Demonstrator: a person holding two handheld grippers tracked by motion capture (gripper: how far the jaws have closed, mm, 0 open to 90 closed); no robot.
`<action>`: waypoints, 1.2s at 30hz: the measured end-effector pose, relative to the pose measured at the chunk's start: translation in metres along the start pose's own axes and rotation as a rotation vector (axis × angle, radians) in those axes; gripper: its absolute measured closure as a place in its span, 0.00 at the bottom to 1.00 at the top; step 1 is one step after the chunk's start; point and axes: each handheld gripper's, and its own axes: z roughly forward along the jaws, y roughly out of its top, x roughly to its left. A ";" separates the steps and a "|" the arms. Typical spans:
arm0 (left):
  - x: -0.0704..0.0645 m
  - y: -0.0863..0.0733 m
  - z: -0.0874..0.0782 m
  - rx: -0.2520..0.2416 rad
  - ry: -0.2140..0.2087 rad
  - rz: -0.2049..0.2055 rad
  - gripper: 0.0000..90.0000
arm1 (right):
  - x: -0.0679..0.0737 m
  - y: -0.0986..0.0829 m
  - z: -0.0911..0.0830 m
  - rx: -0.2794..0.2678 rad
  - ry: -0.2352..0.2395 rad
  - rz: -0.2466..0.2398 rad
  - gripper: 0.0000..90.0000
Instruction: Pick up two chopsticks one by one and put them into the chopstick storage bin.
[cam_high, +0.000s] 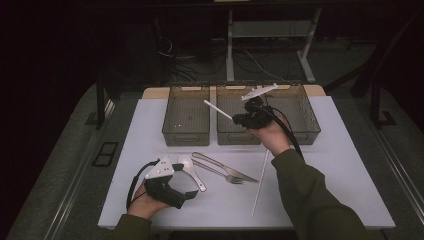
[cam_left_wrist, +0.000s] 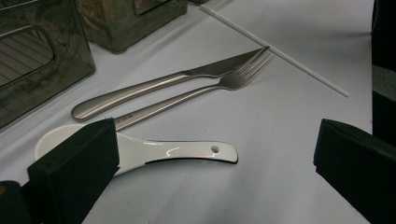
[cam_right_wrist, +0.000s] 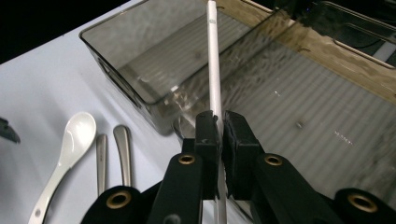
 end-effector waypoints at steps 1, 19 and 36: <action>0.000 0.000 0.000 0.002 -0.002 0.004 0.00 | 0.004 0.006 0.006 0.009 0.000 0.001 0.94; -0.001 0.002 0.002 -0.006 -0.004 0.013 0.00 | 0.022 0.043 0.062 0.043 -0.014 0.005 0.94; -0.001 0.003 0.001 -0.012 -0.008 0.030 0.01 | 0.035 0.072 0.118 0.092 -0.045 0.017 0.94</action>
